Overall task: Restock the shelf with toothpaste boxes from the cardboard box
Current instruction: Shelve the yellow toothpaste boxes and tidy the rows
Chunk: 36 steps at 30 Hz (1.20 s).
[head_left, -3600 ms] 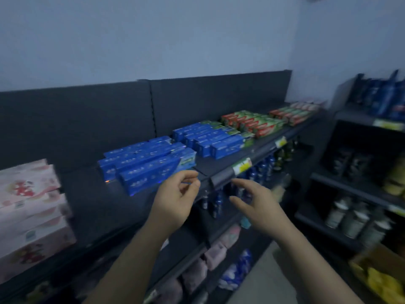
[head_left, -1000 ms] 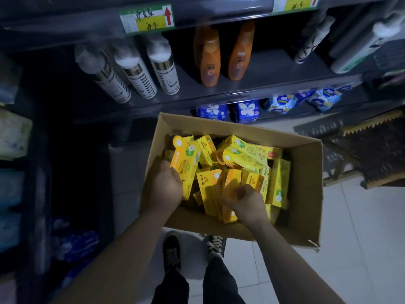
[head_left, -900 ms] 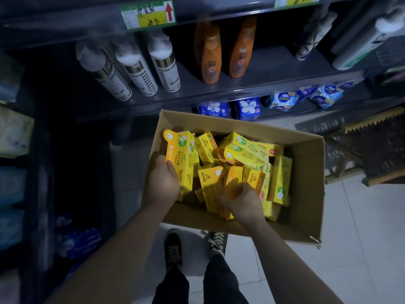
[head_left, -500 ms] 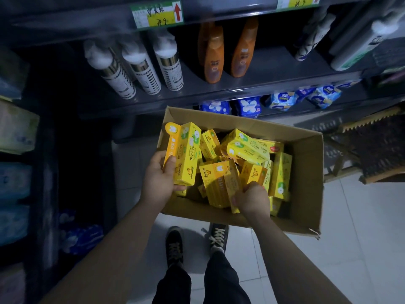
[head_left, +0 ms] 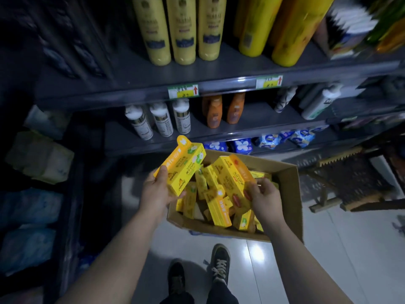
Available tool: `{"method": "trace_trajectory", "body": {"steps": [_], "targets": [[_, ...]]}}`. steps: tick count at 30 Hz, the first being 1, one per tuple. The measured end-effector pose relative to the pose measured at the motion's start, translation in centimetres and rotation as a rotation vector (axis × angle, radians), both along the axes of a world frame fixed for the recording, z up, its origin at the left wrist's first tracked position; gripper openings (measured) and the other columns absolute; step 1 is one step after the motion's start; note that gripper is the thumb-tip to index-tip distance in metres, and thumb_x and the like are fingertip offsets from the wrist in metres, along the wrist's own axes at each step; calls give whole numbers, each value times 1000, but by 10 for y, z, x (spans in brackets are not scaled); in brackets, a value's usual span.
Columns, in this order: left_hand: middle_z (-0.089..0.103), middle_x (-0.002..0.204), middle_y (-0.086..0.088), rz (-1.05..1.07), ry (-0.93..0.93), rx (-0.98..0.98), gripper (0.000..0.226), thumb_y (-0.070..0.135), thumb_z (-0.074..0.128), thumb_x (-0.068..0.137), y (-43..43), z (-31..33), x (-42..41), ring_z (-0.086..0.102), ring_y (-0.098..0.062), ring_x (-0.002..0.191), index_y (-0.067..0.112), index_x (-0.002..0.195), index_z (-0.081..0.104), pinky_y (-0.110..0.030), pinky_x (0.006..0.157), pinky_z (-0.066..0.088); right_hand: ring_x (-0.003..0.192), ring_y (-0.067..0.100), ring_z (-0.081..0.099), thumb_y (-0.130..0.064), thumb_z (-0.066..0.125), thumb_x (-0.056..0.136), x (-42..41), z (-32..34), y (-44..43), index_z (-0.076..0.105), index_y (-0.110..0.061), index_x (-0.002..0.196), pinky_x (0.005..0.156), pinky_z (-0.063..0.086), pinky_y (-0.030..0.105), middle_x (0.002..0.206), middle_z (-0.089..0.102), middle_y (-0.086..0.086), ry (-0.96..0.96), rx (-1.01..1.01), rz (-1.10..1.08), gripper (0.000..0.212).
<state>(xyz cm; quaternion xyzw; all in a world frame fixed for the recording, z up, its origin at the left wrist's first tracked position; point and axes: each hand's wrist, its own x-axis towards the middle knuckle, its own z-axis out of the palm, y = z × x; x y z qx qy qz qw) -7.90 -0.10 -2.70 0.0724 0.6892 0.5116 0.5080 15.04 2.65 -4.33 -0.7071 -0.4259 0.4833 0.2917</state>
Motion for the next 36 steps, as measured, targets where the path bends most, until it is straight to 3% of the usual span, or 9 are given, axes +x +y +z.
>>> {"method": "trace_trajectory", "body": {"steps": [3, 8, 11, 15, 20, 25, 29, 33, 36], "targets": [[65, 102, -8, 8, -48, 51, 22, 30, 44, 101, -10, 30, -12, 67, -24, 81, 17, 117, 50, -36, 55, 60, 81, 30, 68, -29, 56, 95, -12, 31, -5, 64, -21, 92, 71, 55, 50, 87, 71, 6, 118, 11, -22, 12], [65, 111, -12, 38, -158, 139, 25, 28, 45, 101, -29, 76, -34, 66, -27, 90, 14, 120, 51, -42, 67, 56, 67, 16, 68, -27, 55, 97, -39, 88, -7, 65, -16, 98, 61, 52, 32, 81, 71, 4, 352, 50, -4, 14], [65, 110, -12, 85, -179, 180, 27, 28, 45, 100, -42, 102, -49, 64, -30, 96, 13, 122, 50, -44, 69, 54, 66, 18, 67, -28, 52, 98, -59, 120, -7, 62, -13, 103, 56, 52, 31, 82, 70, 7, 419, 72, 72, 18], [64, 113, -13, 173, -119, 252, 29, 29, 44, 100, -66, 134, -68, 63, -32, 102, 13, 123, 51, -45, 68, 57, 67, 20, 68, -31, 51, 98, -87, 157, -6, 61, -18, 106, 53, 52, 31, 84, 70, 8, 444, 99, 217, 18], [65, 107, -6, 313, -16, 311, 16, 30, 44, 101, -102, 166, -75, 63, -22, 93, 21, 104, 57, -37, 68, 51, 72, 25, 64, -29, 50, 99, -115, 187, -8, 62, -21, 106, 65, 51, 40, 86, 69, 10, 524, 55, 371, 16], [63, 109, 1, 480, 109, 351, 21, 31, 43, 101, -161, 192, -62, 61, -14, 96, 20, 115, 55, -31, 70, 51, 70, 22, 62, -30, 52, 98, -134, 204, -26, 64, -18, 107, 63, 49, 33, 85, 69, 9, 628, -66, 588, 19], [63, 109, -6, 702, 138, 346, 17, 32, 46, 100, -218, 205, -45, 63, -24, 95, 20, 104, 57, -34, 59, 58, 65, 21, 62, -30, 50, 99, -149, 214, -56, 63, -18, 106, 62, 49, 34, 79, 69, 7, 645, -111, 746, 19], [61, 114, -10, 864, 178, 355, 17, 32, 46, 100, -285, 216, -28, 62, -28, 99, 19, 106, 56, -32, 56, 58, 62, 21, 59, -29, 48, 100, -170, 226, -101, 61, -17, 111, 59, 46, 32, 82, 67, 9, 654, -163, 929, 21], [66, 107, -11, 966, 211, 392, 19, 31, 51, 97, -339, 229, -15, 65, -22, 83, 16, 105, 59, -34, 62, 57, 61, 17, 60, -30, 49, 99, -186, 238, -141, 63, -17, 109, 54, 46, 27, 83, 68, 7, 671, -214, 1035, 21]]}}
